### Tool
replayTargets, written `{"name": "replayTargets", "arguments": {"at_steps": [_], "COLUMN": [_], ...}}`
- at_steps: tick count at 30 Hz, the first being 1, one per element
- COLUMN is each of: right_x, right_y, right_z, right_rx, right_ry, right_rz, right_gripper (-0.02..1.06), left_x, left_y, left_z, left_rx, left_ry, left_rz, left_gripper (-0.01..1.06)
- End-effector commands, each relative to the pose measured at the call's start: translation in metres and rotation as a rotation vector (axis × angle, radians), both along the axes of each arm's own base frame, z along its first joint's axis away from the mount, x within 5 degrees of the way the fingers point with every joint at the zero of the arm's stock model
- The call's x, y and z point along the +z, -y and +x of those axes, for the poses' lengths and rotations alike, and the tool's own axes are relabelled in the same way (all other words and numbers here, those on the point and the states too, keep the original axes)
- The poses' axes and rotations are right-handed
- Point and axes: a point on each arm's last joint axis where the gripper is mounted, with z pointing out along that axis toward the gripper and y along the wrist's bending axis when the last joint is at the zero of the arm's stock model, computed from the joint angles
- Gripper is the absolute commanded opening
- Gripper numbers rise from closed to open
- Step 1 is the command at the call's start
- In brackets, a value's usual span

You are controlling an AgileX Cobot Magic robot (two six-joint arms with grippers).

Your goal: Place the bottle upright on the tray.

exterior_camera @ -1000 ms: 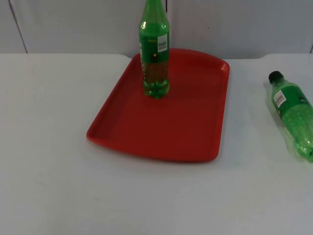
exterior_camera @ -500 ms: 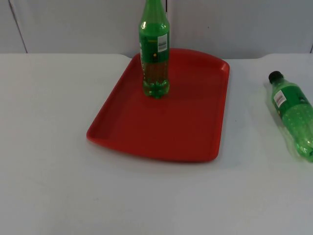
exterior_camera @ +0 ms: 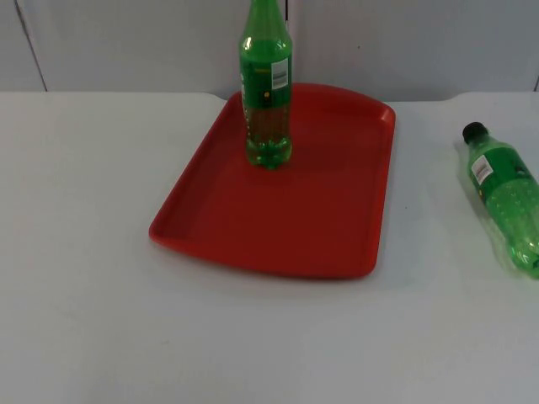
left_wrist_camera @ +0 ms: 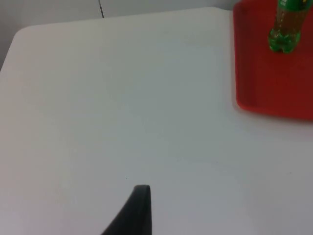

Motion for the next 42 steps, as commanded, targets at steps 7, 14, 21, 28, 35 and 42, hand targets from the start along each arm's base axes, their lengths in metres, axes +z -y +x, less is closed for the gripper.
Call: {"name": "replayTargets", "arguments": {"at_steps": [7, 14, 21, 28, 35, 42], "right_x": [-0.001, 0.002, 0.031, 0.051, 0.052, 0.047], "right_y": [-0.001, 0.001, -0.002, -0.007, -0.011, -0.017], "right_z": [0.0, 0.0, 0.046, 0.129, 0.204, 0.288], "right_rx": [0.003, -0.003, -0.024, -0.029, -0.034, -0.026], "right_ry": [0.003, 0.022, -0.057, -0.217, -0.362, -0.467], "right_rz": [0.0, -0.015, 0.031, 0.058, 0.055, 0.066], "right_gripper": [1.05, 1.05, 1.05, 1.05, 1.05, 1.05], "left_x": [-0.001, -0.001, -0.001, -0.001, -0.001, -0.001], "left_y": [0.0, 0.0, 0.0, 0.0, 0.0, 0.0], "left_z": [0.0, 0.0, 0.0, 0.0, 0.0, 0.0], "left_rx": [0.0, 0.0, 0.0, 0.0, 0.0, 0.0], "left_ry": [-0.001, -0.001, -0.001, -0.001, -0.001, -0.001], "left_rz": [-0.001, -0.001, -0.001, -0.001, -0.001, -0.001], "left_gripper": [1.05, 1.05, 1.05, 1.05, 1.05, 1.05]}}
